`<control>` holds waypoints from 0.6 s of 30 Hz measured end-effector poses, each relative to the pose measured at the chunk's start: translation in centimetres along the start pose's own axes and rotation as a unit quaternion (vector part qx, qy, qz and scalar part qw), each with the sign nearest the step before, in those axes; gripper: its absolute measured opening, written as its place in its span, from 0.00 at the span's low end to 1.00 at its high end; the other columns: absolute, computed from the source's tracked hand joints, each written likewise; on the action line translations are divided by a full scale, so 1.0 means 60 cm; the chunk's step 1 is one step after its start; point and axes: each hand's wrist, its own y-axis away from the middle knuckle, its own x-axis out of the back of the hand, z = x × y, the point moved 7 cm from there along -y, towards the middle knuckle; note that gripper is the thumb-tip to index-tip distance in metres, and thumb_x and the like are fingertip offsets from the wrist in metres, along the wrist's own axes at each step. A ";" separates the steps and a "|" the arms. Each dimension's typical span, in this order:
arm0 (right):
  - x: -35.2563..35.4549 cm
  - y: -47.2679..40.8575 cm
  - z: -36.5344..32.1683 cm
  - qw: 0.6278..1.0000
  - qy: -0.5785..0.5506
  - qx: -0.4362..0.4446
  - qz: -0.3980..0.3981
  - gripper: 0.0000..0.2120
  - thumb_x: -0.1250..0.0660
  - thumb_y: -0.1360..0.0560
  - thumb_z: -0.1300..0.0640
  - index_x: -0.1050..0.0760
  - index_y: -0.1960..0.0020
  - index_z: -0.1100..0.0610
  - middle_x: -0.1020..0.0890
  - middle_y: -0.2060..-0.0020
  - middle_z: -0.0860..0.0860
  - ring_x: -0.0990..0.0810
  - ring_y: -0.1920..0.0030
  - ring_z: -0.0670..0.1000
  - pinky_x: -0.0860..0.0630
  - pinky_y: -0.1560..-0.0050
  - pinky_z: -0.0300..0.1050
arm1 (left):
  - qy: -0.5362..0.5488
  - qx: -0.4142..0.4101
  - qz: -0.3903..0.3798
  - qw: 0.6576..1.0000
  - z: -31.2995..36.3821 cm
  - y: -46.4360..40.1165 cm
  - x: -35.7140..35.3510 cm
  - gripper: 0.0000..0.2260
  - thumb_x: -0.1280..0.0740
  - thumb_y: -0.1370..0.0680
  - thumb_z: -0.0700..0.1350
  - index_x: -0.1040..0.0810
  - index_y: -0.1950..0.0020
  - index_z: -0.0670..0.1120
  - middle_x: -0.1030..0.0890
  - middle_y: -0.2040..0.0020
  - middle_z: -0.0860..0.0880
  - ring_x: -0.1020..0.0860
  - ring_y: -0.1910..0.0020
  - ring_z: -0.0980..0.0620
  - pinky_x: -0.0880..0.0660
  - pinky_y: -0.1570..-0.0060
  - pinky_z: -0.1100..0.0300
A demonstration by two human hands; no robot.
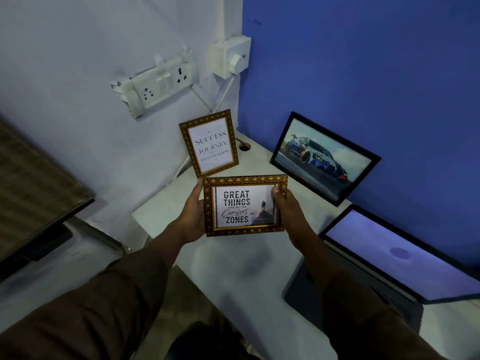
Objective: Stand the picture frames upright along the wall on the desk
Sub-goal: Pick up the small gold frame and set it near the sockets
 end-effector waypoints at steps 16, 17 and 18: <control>0.002 -0.103 0.050 0.997 -0.004 -0.063 -0.044 0.30 0.28 0.27 0.40 0.32 0.29 0.46 0.19 0.36 0.47 0.18 0.42 0.43 0.24 0.45 0.37 | -0.029 0.021 -0.006 0.999 0.006 -0.183 0.027 0.40 0.54 0.21 0.72 0.19 0.33 0.45 0.17 0.37 0.39 0.18 0.38 0.39 0.23 0.39 0.42; 0.002 -0.113 0.053 0.997 0.008 -0.066 -0.045 0.32 0.24 0.28 0.42 0.32 0.28 0.47 0.18 0.36 0.48 0.17 0.40 0.45 0.22 0.42 0.40 | -0.038 0.024 -0.007 0.999 0.011 -0.193 0.029 0.40 0.54 0.21 0.72 0.20 0.33 0.45 0.16 0.37 0.39 0.17 0.39 0.39 0.21 0.41 0.44; 0.002 -0.128 0.059 0.996 0.018 -0.067 -0.048 0.35 0.21 0.30 0.45 0.31 0.28 0.49 0.17 0.36 0.48 0.17 0.39 0.47 0.21 0.39 0.44 | -0.045 0.029 -0.008 0.999 0.018 -0.208 0.032 0.40 0.54 0.21 0.72 0.20 0.32 0.44 0.16 0.38 0.39 0.17 0.40 0.40 0.19 0.45 0.46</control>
